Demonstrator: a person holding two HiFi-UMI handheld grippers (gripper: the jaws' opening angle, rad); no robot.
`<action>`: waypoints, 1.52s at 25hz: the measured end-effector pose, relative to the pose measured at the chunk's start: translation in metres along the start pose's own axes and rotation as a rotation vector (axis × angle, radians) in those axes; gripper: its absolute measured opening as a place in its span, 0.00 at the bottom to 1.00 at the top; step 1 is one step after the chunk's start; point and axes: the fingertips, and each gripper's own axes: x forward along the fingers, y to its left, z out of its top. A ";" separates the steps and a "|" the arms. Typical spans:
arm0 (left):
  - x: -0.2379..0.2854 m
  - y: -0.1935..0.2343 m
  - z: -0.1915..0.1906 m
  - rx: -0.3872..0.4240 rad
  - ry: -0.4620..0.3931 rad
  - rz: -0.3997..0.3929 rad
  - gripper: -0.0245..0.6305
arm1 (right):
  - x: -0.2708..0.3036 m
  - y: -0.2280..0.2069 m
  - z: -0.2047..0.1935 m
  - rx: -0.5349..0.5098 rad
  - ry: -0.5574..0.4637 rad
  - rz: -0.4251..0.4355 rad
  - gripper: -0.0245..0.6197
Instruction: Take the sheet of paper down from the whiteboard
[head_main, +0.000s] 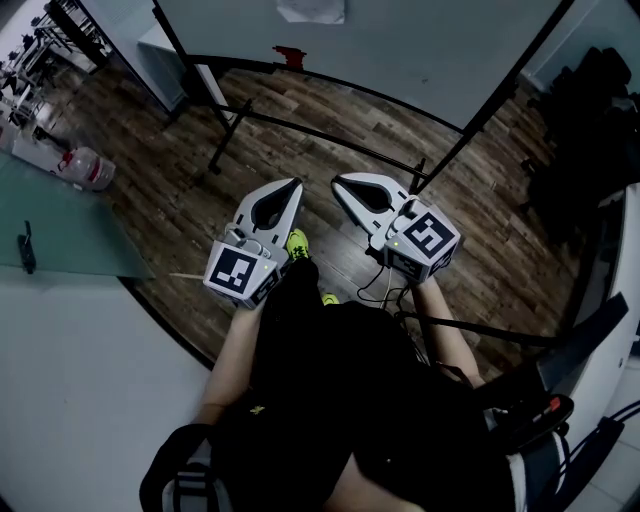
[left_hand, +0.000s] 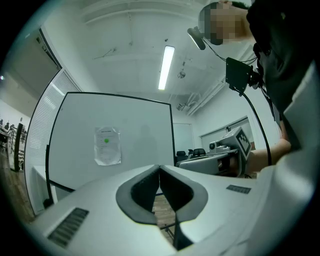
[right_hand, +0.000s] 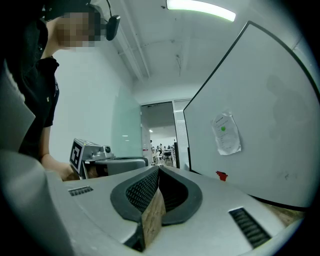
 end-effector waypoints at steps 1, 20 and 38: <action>0.003 0.002 0.000 0.003 -0.003 -0.004 0.05 | 0.001 -0.003 -0.001 -0.001 0.001 -0.004 0.04; 0.078 0.078 0.007 -0.002 -0.032 -0.057 0.05 | 0.058 -0.090 0.000 0.025 0.032 -0.080 0.04; 0.141 0.178 0.015 0.013 -0.042 -0.114 0.05 | 0.147 -0.164 0.038 0.006 -0.008 -0.131 0.04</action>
